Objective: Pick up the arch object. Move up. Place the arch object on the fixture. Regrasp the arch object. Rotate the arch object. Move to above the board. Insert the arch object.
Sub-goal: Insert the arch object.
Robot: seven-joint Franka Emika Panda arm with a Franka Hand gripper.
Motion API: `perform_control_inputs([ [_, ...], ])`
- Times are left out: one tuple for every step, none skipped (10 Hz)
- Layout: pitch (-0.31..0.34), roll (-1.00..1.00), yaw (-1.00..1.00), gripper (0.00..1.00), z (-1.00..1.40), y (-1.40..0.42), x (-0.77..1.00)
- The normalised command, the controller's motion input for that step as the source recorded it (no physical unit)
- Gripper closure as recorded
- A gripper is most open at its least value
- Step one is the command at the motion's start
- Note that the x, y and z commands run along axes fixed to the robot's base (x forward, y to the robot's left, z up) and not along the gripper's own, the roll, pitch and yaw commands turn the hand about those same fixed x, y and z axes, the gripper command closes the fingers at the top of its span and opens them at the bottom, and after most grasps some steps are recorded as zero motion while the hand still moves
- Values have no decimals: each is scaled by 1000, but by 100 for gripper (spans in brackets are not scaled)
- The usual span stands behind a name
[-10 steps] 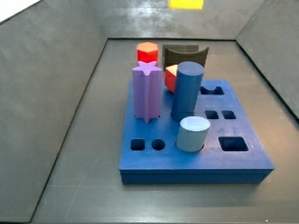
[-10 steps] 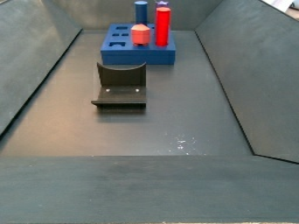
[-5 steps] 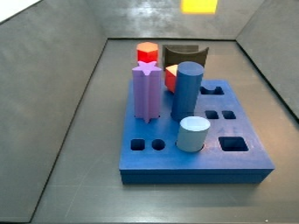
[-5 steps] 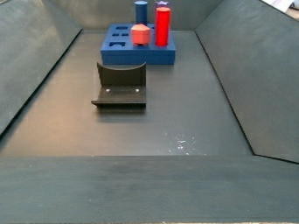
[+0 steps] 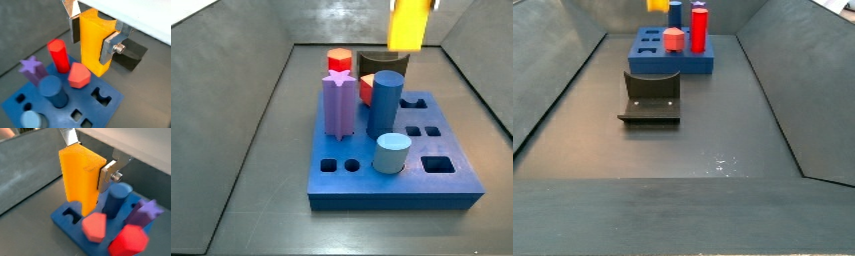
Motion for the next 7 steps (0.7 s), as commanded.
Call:
perform_control_inputs([
  [163,53,140,100,-603,206,1000],
  [299,231,240,100,-411,0,789],
  [364,276,269,100,-217,-29,540],
  [350,276,329,100,-157,-74,446],
  [309,289,349,100,-69,-71,486],
  [236,337,220,100,0,-197,674],
  [73,263,189,100,-46,-171,963],
])
